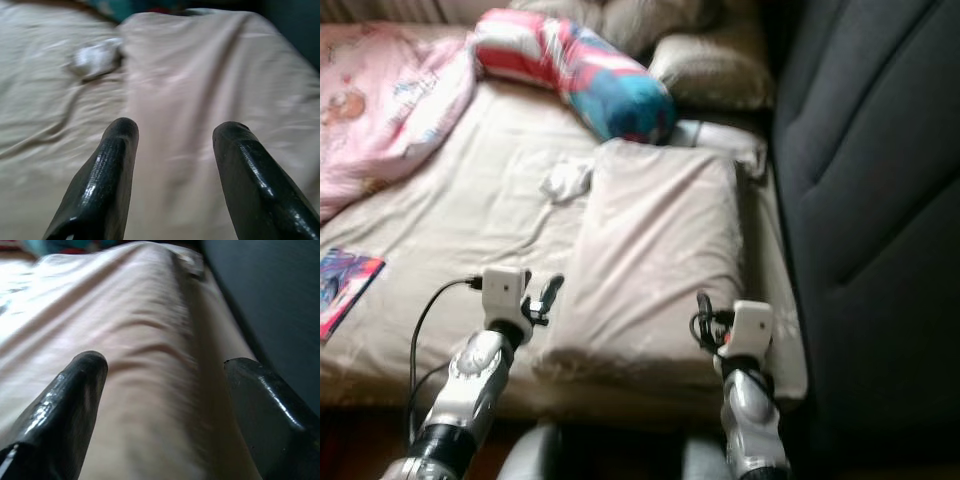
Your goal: Clean up the room
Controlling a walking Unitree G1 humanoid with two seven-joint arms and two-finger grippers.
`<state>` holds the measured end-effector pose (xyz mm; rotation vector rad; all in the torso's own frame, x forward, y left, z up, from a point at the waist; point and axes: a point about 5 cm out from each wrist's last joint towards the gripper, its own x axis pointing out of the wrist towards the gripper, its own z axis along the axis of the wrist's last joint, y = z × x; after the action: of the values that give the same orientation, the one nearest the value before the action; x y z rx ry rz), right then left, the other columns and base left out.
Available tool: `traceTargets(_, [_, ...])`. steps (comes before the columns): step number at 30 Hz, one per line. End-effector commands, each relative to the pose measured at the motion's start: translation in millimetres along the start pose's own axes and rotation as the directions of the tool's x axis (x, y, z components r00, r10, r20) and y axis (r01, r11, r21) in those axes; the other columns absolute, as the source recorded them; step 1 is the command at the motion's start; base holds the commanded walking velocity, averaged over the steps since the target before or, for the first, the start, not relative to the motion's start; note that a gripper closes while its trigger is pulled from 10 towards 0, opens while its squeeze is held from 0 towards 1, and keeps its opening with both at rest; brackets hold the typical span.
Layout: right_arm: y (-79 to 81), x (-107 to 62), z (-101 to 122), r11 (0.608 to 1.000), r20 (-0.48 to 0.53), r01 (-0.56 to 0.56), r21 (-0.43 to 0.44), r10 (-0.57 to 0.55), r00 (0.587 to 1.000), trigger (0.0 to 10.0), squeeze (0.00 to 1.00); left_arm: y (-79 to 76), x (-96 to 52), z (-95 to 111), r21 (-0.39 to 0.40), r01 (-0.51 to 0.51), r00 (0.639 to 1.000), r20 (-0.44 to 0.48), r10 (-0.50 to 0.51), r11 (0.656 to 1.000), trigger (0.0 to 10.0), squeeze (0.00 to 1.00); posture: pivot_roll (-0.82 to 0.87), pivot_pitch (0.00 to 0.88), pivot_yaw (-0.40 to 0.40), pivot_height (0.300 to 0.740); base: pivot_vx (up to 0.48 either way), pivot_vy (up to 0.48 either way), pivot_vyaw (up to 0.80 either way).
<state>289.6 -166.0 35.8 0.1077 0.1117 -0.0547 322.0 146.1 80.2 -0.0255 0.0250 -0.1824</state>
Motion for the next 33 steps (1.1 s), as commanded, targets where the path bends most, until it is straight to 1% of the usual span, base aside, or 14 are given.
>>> traceTargets(1, [-7.6,-5.7,-9.2,1.000,-0.037,0.028,0.006,-0.027,0.999,10.0,0.00,-5.6,-0.1,-1.4,-0.004,0.017,1.000,-0.008,-0.017,1.000,10.0,0.00,-0.13,0.231,0.018,0.659,0.360,0.000,-0.78])
traceTargets(2, [-7.6,-5.7,-9.1,1.000,-0.036,0.027,0.006,-0.027,0.999,10.0,0.00,-5.6,-0.2,-1.5,-0.004,0.017,1.000,-0.009,-0.017,1.000,10.0,0.00,-0.13,0.230,0.018,0.659,0.360,0.000,-0.74])
traceTargets(14, [-5.2,-5.4,-8.6,1.000,-0.031,0.007,-0.007,-0.008,0.999,10.0,0.00,-5.8,0.3,-0.5,0.005,0.023,1.000,-0.008,-0.023,1.000,10.0,0.00,-0.13,0.234,0.022,0.659,0.353,0.000,0.00])
traceTargets(19, [-1.1,-6.3,-7.7,0.999,-0.019,-0.031,-0.024,0.031,0.999,10.0,0.00,-5.3,0.5,-0.6,0.007,0.017,1.000,-0.009,-0.017,1.000,10.0,0.00,-0.13,0.233,0.023,0.659,0.000,0.000,0.08])
traceTargets(26, [3.0,-7.0,-8.7,0.998,-0.025,-0.061,-0.013,0.060,0.998,10.0,0.00,-5.4,0.1,-0.9,0.004,0.014,1.000,-0.009,-0.014,1.000,10.0,0.00,-0.13,0.229,0.023,0.659,0.000,0.000,0.76])
traceTargets(29, [2.8,-6.8,-9.8,0.998,-0.033,-0.057,0.001,0.057,0.998,10.0,0.00,-5.8,0.1,-1.0,0.004,0.016,1.000,-0.010,-0.016,1.000,10.0,0.00,-0.13,0.227,0.023,0.659,0.000,0.000,0.00])
traceTargets(33, [0.0,-5.7,-9.3,0.999,-0.033,-0.044,-0.009,0.044,0.998,10.0,0.00,-6.7,0.7,-1.5,0.004,0.022,1.000,-0.015,-0.022,1.000,10.0,0.00,-0.13,0.225,0.023,0.659,0.000,0.000,0.00])
